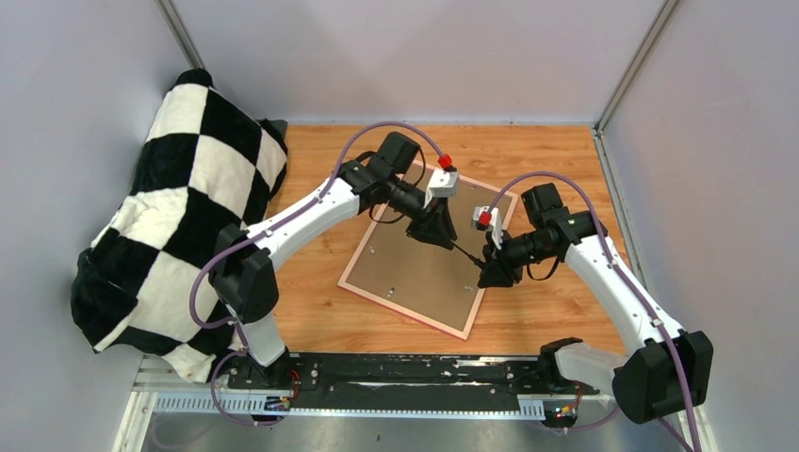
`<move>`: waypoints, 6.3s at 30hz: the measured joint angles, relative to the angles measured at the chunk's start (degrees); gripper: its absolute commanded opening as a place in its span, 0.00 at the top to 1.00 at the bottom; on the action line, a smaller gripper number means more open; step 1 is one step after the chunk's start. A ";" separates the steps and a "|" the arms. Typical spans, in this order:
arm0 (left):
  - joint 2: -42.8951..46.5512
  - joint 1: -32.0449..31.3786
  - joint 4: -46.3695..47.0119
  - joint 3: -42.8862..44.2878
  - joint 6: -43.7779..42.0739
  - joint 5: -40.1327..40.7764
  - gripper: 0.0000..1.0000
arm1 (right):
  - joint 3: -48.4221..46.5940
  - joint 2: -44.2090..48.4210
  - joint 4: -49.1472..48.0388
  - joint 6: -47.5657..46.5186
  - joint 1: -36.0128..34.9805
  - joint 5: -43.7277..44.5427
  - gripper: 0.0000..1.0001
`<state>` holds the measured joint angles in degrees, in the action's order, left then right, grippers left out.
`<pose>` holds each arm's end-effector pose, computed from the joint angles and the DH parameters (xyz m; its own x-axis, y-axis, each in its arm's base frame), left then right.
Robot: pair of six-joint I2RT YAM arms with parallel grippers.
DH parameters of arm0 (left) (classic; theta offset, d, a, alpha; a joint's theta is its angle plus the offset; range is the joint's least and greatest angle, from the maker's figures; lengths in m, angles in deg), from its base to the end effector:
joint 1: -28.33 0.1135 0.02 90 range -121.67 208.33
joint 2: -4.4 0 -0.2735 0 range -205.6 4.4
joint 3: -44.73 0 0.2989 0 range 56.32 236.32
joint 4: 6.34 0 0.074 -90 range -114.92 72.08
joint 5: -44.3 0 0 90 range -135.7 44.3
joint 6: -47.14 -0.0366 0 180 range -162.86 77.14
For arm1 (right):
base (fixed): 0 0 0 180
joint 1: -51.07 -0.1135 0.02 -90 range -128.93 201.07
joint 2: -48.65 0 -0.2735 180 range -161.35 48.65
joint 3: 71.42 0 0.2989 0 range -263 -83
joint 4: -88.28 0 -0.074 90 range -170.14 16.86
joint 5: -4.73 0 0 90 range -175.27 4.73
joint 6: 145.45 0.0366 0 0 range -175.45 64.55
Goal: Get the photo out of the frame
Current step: Adjust the screwdriver, then release the photo frame item from the photo frame.
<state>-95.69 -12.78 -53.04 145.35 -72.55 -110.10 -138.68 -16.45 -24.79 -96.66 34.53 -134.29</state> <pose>0.3015 -0.3069 0.3207 -0.0984 0.3699 -0.9238 0.9248 -0.3088 -0.2222 0.2273 0.0963 0.2842 -0.3261 -0.5476 -0.7706 -0.9438 0.2344 0.2329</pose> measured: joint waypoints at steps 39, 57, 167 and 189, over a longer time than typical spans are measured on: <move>-4.15 14.05 27.63 -4.63 35.45 12.04 0.37 | -1.09 8.41 -4.81 4.96 2.78 8.37 1.00; -36.81 18.23 10.60 25.70 30.53 46.86 0.26 | -0.72 7.43 -7.08 7.43 2.80 13.05 1.00; -41.51 25.66 17.35 24.13 39.82 25.62 1.00 | -33.59 -50.56 -15.96 7.30 6.34 48.17 1.00; -42.32 26.05 17.05 25.07 39.80 23.69 1.00 | -26.73 -48.33 -25.59 5.42 2.19 54.42 1.00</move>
<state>-138.01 13.28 -35.99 170.42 -32.75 -86.41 -165.41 -64.77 -50.38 -91.24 36.72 -79.86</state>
